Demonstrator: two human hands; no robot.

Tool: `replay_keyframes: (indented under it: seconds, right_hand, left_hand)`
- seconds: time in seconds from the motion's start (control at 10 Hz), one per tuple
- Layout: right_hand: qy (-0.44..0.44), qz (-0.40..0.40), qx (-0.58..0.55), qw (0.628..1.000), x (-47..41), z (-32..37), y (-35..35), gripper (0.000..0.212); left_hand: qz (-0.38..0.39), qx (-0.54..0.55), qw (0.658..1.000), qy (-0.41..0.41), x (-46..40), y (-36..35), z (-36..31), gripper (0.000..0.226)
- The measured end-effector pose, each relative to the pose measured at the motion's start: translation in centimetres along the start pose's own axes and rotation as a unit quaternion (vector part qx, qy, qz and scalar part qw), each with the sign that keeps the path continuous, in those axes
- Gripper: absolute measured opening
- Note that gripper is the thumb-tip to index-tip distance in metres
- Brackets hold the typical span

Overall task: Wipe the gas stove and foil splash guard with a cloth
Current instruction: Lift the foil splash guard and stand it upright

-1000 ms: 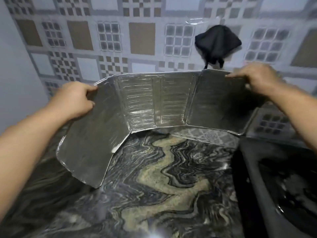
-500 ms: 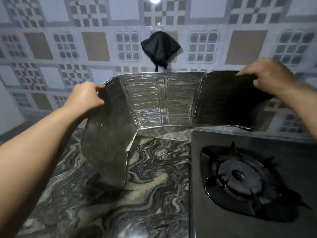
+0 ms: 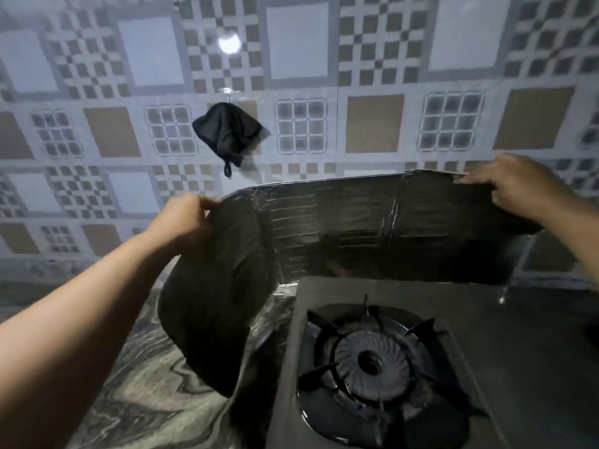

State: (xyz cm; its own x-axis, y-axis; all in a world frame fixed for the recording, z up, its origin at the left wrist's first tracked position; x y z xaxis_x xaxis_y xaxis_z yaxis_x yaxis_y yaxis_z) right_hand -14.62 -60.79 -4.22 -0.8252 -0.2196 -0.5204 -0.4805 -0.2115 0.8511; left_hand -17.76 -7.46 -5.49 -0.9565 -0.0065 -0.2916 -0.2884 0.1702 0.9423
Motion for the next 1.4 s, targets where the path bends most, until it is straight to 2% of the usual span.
replay_keyframes:
  seconds: [0.3,0.6,0.7,0.9,1.0,1.1,1.4]
  right_hand:
    - [-0.017,0.014,0.026,0.999,1.0,-9.2,1.5,0.072]
    - [-0.071,0.073,-0.015,0.995,1.5,-11.1,-1.0,0.057]
    - [-0.098,0.08,-0.034,0.991,1.7,-11.8,-2.5,0.061]
    - [-0.098,0.068,-0.019,0.993,2.0,-11.8,-3.8,0.056]
    - [-0.096,0.058,-0.032,0.993,2.1,-11.8,-3.9,0.048]
    - [-0.102,0.039,-0.047,0.993,2.0,-11.6,-3.7,0.05]
    - [-0.122,-0.016,-0.203,0.971,4.1,-5.2,-3.3,0.054]
  left_hand:
    - [0.008,-0.022,1.0,-0.005,-2.2,-0.9,-10.4,0.042]
    - [0.055,0.002,0.998,0.024,-3.3,-3.3,-15.4,0.048]
    - [0.057,-0.006,0.998,0.024,-3.2,-4.3,-16.0,0.049]
    - [0.046,0.011,0.998,0.034,-3.7,-4.9,-15.7,0.046]
    - [0.038,-0.002,0.999,0.033,-3.7,-4.7,-15.6,0.048]
    - [0.035,-0.012,0.999,0.026,-3.6,-4.4,-15.7,0.055]
    - [-0.003,-0.003,1.0,-0.004,-1.2,-3.5,-17.8,0.051]
Point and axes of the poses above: each hand's wrist, its own x-axis away from the middle knuckle, its own y-axis out of the back of the hand, z = x × y, the point moved 1 cm from there along -x, towards the middle knuckle, and after that the axes turned 13 degrees about -x, right-handed, at the moved point
